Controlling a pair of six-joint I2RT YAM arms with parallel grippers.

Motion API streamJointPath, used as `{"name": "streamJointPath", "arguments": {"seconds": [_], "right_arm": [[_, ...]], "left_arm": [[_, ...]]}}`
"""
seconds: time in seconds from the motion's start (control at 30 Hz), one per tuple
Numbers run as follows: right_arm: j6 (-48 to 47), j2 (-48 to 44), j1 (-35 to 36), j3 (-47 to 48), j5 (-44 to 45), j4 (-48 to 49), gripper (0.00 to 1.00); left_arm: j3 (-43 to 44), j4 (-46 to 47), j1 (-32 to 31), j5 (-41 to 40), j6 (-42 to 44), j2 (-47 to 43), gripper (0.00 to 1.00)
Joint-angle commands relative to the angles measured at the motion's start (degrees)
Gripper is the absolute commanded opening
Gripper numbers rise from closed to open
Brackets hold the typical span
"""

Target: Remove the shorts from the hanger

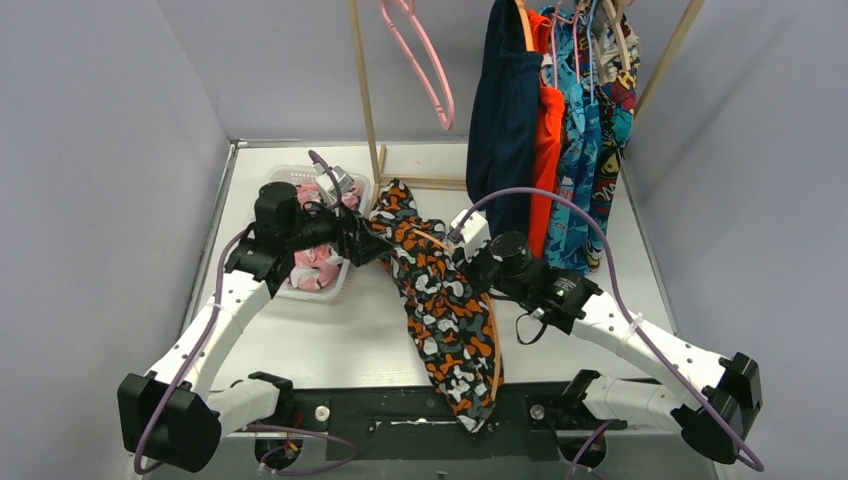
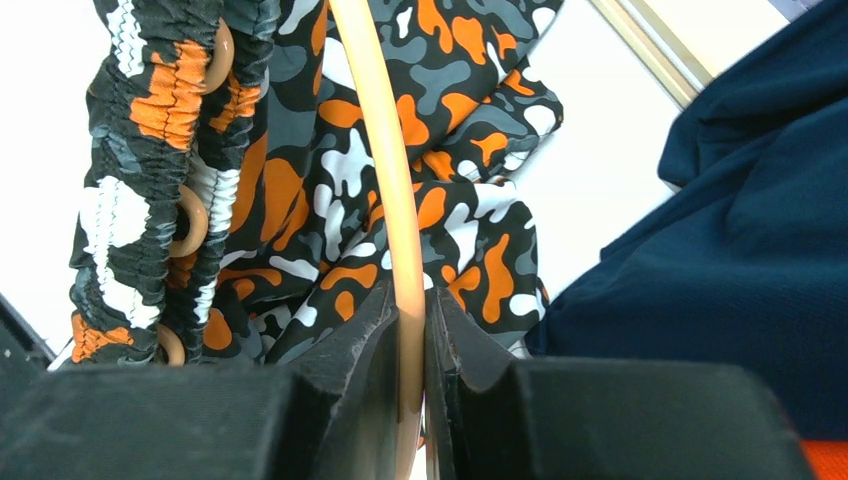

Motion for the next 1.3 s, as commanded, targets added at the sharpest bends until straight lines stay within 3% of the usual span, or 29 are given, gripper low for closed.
{"name": "streamJointPath", "arguments": {"seconds": [0.0, 0.2, 0.33, 0.4, 0.53, 0.7, 0.83, 0.97, 1.27], "right_arm": [[-1.71, -1.87, -0.29, 3.58, -5.78, 0.36, 0.0], [-1.9, -3.2, -0.51, 3.92, -5.33, 0.88, 0.0], [-1.73, -3.29, -1.63, 4.18, -4.45, 0.5, 0.0], [-1.64, -3.17, -1.94, 4.27, -3.74, 0.11, 0.0], [-1.63, -3.0, -2.11, 4.19, -2.32, -0.72, 0.0], [-2.27, -4.19, -2.3, 3.07, -0.01, -1.9, 0.0], [-2.95, -5.6, -2.59, 1.55, -0.15, -4.85, 0.0], [-1.42, -7.76, -2.98, -0.72, -1.03, -4.38, 0.0], [-0.1, -8.58, -3.36, -1.98, 1.46, -3.11, 0.0]], "left_arm": [[1.27, 8.76, 0.25, 3.59, 3.88, -1.54, 0.96], [3.65, 6.09, -0.71, 18.3, 4.01, 3.67, 0.94], [2.89, -0.85, -0.78, 23.69, 7.23, 4.62, 0.82], [2.11, -1.14, -0.78, 23.67, 6.41, 3.85, 0.63], [2.31, -1.71, -0.29, 18.94, 5.33, 2.59, 0.02], [5.5, -4.18, 1.37, 6.74, 2.4, 3.54, 0.0], [5.58, -1.79, 9.45, 1.74, -5.41, 2.91, 0.0], [2.0, 8.85, 14.88, 5.97, -14.41, 0.97, 0.0], [1.24, 10.46, 13.57, 10.13, -15.63, 1.21, 0.0]]}}
